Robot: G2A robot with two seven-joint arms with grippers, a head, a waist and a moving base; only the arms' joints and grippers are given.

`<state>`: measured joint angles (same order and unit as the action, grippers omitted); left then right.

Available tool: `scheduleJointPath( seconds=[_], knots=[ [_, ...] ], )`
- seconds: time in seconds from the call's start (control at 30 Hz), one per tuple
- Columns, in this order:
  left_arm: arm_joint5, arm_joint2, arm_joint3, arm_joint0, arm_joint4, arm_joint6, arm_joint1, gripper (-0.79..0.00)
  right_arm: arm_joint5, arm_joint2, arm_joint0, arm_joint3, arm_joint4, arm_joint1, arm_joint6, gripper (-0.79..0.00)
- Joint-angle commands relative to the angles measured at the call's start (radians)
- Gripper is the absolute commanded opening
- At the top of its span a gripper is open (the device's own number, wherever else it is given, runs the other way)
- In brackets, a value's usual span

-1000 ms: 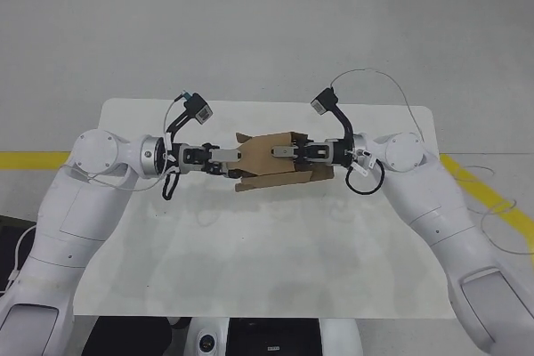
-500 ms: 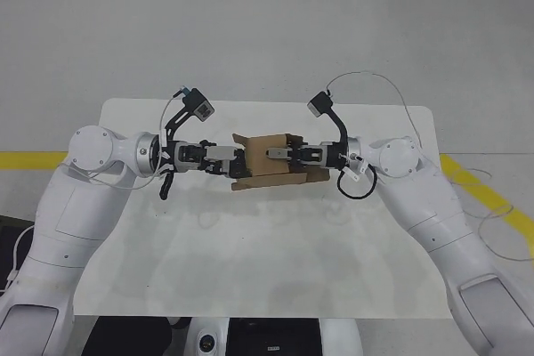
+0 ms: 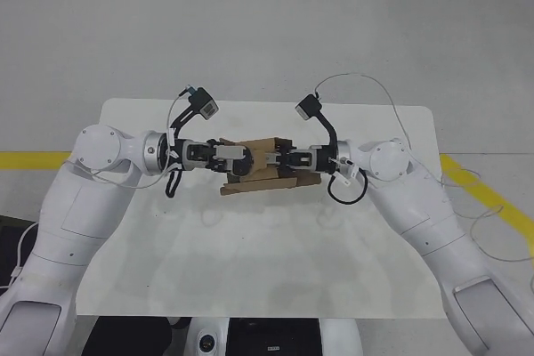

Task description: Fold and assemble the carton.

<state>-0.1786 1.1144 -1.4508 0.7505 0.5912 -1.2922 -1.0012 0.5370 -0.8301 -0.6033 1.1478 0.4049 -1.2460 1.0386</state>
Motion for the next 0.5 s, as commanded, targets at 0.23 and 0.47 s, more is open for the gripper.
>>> scheduleJointPath(
  seconds=[0.23, 0.47],
  knots=[
    [-0.014, 0.004, -0.019, 0.009, -0.042, 0.016, 0.001, 0.0, -0.011, -0.015, -0.006, 0.003, -0.014, -0.001, 0.006, -0.785],
    [-0.012, 0.03, -0.011, 0.016, -0.015, 0.024, 0.003, 0.0, -0.008, -0.06, -0.02, -0.012, -0.014, 0.009, 0.003, -0.785]
  ],
)
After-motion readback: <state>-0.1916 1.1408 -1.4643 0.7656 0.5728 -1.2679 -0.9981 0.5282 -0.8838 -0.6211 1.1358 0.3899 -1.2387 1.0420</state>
